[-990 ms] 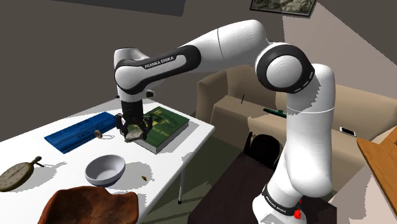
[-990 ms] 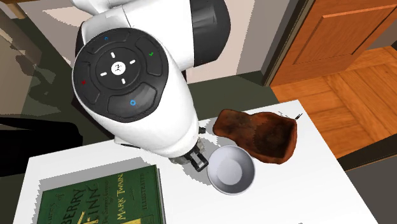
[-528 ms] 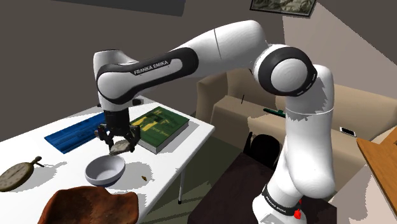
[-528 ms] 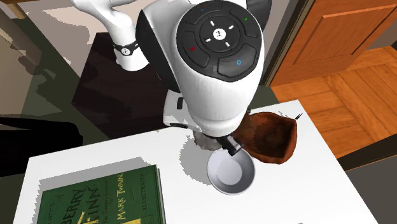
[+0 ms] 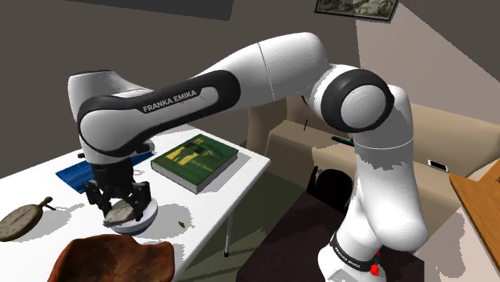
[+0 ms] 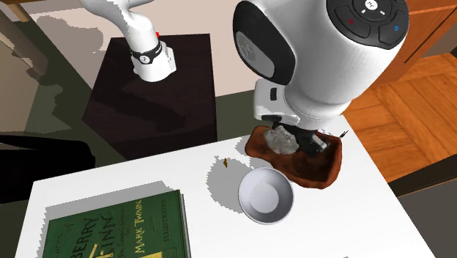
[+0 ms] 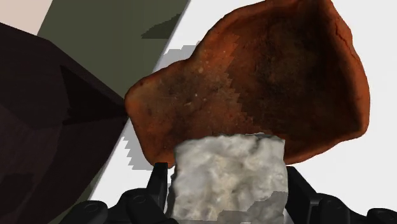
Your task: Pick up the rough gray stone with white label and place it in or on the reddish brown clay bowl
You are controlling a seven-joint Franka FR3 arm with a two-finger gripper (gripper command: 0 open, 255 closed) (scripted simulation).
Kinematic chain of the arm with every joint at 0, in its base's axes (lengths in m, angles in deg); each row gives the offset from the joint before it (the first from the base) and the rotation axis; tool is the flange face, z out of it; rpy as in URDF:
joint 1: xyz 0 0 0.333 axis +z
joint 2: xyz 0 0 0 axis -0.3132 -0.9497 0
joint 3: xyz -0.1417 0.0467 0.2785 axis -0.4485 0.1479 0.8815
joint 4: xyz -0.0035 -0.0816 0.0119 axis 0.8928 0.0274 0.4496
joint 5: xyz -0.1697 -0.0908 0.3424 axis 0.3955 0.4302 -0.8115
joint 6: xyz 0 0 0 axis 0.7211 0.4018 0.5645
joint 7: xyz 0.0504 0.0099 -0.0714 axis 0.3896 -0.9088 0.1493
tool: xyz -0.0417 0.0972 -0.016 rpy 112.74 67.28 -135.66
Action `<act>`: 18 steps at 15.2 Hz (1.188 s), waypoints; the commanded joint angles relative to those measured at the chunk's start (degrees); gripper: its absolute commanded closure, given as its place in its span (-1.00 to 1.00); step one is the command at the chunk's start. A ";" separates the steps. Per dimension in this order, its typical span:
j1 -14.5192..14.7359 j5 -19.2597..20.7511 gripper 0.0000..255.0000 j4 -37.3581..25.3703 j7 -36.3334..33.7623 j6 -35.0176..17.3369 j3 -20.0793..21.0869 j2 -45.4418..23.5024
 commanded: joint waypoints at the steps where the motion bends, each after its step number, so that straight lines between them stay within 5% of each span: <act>1: 1.77 0.35 1.00 -1.55 -2.34 -0.07 0.52 -1.26; 4: 4.81 1.17 1.00 -5.72 -6.00 0.67 1.19 -4.15; 18: 5.04 1.60 1.00 -1.40 -5.15 -7.08 0.76 -7.70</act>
